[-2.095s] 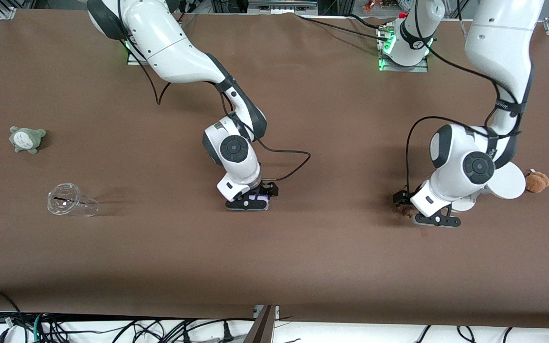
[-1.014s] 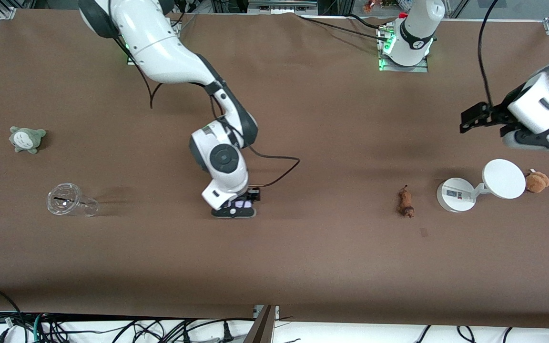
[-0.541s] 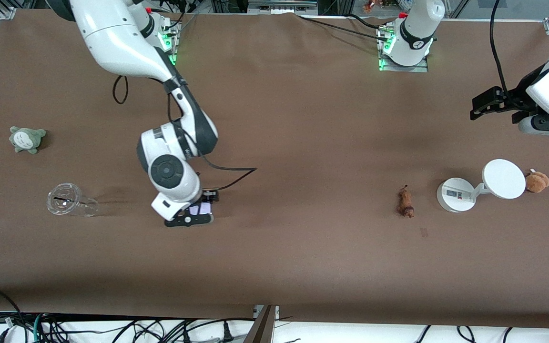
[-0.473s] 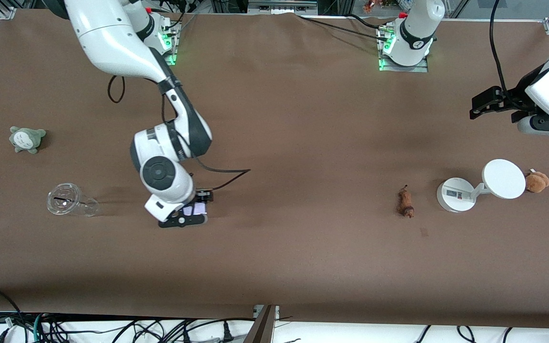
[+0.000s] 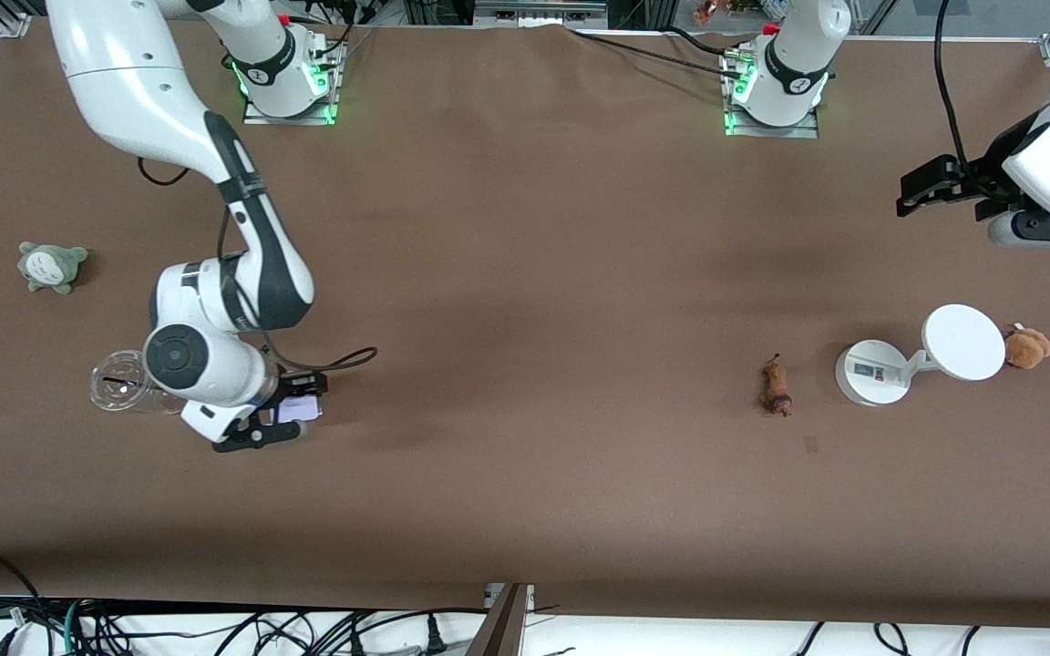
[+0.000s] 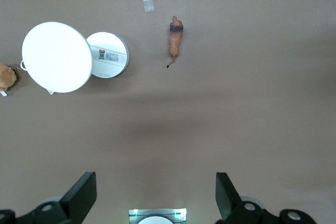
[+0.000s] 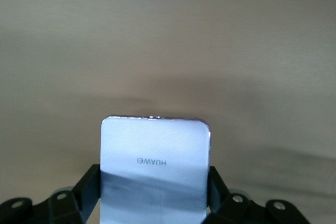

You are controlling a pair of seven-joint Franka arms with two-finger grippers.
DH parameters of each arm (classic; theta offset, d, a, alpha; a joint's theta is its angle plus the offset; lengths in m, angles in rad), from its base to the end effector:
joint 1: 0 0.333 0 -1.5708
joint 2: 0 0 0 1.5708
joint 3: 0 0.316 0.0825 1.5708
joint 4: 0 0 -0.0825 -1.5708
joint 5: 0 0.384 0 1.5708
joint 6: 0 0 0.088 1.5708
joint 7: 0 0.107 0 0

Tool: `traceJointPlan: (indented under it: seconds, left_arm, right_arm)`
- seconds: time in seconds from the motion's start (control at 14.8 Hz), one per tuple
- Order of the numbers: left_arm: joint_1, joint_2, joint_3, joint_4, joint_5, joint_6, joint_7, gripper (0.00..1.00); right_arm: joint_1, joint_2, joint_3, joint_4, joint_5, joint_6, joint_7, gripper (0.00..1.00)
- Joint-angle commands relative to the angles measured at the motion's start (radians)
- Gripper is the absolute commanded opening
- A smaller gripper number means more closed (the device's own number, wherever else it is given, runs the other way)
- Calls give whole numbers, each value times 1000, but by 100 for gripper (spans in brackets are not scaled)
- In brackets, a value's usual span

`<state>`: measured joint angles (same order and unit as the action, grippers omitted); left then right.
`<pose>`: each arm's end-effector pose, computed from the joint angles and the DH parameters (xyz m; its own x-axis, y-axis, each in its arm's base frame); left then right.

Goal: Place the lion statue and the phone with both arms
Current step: 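Carry the white phone with the right gripper toward the glass cup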

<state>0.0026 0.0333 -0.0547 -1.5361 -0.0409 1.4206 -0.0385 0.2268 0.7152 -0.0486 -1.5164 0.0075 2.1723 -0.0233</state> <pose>0.5470 -0.0329 0.6104 0.9886 -0.0194 -0.1496 -0.0140 -0.9992 0.0370 0.6927 0.1304 0.2353 0.9769 0.2055 -0.0591 0.2072 -0.9780 0.0246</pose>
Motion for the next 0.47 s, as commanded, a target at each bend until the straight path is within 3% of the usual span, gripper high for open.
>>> traceJointPlan:
  seconds: [0.0,0.41]
  left_arm:
    - [16,-44,-16,-39,22,-2,-12,100]
    - [7,-35,-25,-32,24,3,-14,100]
  right_arm:
    - [-32,-28,13,-90,19,95,-30,10]
    - [-92,-7,13,-99,19,142,-115,10]
